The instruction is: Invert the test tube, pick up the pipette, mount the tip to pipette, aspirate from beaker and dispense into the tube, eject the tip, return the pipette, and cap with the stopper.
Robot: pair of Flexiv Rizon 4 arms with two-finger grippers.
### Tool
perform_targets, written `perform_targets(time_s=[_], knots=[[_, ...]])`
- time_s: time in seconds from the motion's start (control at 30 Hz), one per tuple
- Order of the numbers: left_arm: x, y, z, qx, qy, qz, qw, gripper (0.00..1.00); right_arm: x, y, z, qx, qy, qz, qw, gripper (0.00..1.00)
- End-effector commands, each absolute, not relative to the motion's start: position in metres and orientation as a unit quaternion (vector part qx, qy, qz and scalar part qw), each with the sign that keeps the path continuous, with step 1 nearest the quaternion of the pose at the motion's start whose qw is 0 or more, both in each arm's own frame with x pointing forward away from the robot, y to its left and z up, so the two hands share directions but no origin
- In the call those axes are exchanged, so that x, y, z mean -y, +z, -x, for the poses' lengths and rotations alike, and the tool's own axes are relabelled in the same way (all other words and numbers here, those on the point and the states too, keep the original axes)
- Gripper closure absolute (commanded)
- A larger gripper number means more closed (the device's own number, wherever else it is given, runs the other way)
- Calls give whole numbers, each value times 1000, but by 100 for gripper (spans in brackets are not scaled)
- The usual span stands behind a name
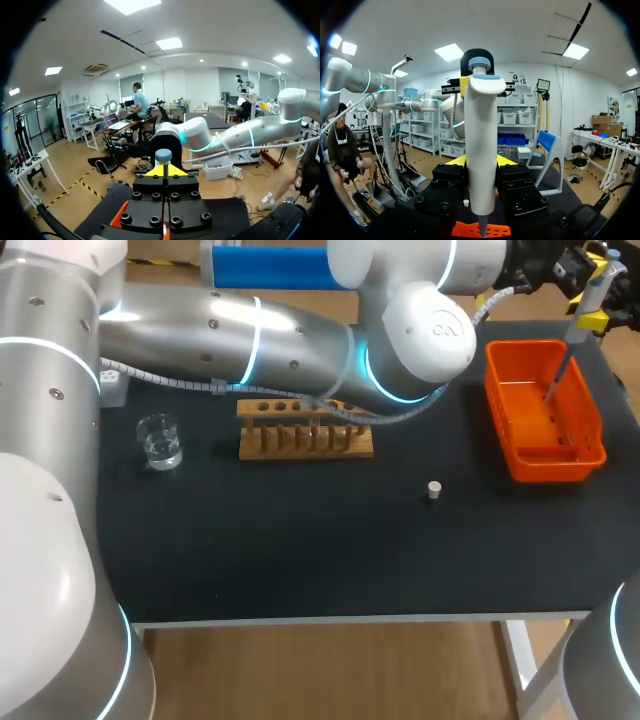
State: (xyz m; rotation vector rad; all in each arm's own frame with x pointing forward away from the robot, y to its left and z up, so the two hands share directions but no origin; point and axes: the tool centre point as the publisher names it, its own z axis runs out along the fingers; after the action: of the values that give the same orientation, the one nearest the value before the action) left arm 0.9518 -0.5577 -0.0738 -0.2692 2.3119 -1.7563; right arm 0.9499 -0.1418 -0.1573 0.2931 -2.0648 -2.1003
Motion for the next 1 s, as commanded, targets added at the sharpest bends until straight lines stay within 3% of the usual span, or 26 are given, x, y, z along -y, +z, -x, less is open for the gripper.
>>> perform_targets(time_s=[0.03, 1.0], knots=[[558, -82, -955, -708, -692, 76, 120, 100, 144, -156, -954, 695, -706, -102, 94, 100], [556, -95, -956, -710, -689, 85, 118, 100, 144, -156, -954, 695, -706, -102, 94, 100]])
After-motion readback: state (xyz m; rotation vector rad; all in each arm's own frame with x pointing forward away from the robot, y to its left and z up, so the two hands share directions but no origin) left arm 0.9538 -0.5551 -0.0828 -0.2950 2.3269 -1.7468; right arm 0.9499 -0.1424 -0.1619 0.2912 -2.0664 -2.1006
